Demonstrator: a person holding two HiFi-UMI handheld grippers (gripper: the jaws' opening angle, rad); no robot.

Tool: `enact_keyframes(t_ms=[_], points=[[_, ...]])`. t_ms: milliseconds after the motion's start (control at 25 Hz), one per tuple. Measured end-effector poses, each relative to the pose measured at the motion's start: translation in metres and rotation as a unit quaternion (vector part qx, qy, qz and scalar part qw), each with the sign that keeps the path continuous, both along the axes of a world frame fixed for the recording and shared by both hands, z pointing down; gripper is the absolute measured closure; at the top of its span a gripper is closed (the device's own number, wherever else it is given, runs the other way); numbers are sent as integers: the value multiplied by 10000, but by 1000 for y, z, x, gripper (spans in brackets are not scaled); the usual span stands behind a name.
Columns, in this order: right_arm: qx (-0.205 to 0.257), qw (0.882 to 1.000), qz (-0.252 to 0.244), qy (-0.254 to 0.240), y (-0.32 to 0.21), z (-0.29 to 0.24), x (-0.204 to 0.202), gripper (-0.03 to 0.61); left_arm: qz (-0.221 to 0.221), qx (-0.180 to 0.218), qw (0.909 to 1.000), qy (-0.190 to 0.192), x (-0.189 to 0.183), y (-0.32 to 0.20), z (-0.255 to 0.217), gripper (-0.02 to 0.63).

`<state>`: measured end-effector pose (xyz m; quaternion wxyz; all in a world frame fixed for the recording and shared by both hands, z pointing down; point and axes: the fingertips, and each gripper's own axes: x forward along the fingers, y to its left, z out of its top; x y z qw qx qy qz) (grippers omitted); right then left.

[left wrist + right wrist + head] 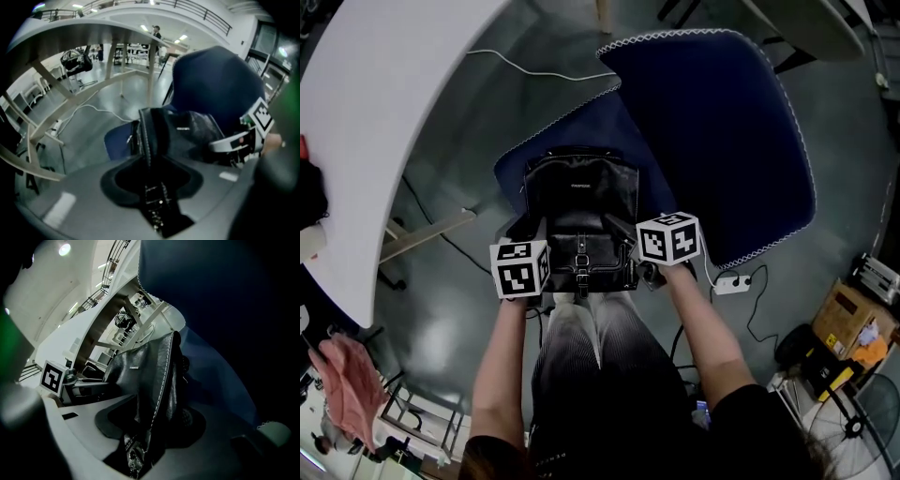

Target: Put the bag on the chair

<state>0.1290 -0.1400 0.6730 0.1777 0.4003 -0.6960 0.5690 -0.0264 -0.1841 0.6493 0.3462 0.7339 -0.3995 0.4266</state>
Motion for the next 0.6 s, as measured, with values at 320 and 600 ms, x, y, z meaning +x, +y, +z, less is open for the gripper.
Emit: enact_keyframes(t_ms=[320, 600], points=[[-18, 10000, 0, 37, 0, -3, -3, 353, -153, -97, 9997, 184, -4, -1, -3, 446], [-38, 9994, 52, 351, 0, -1, -1, 313, -36, -19, 9998, 205, -6, -3, -2, 410]])
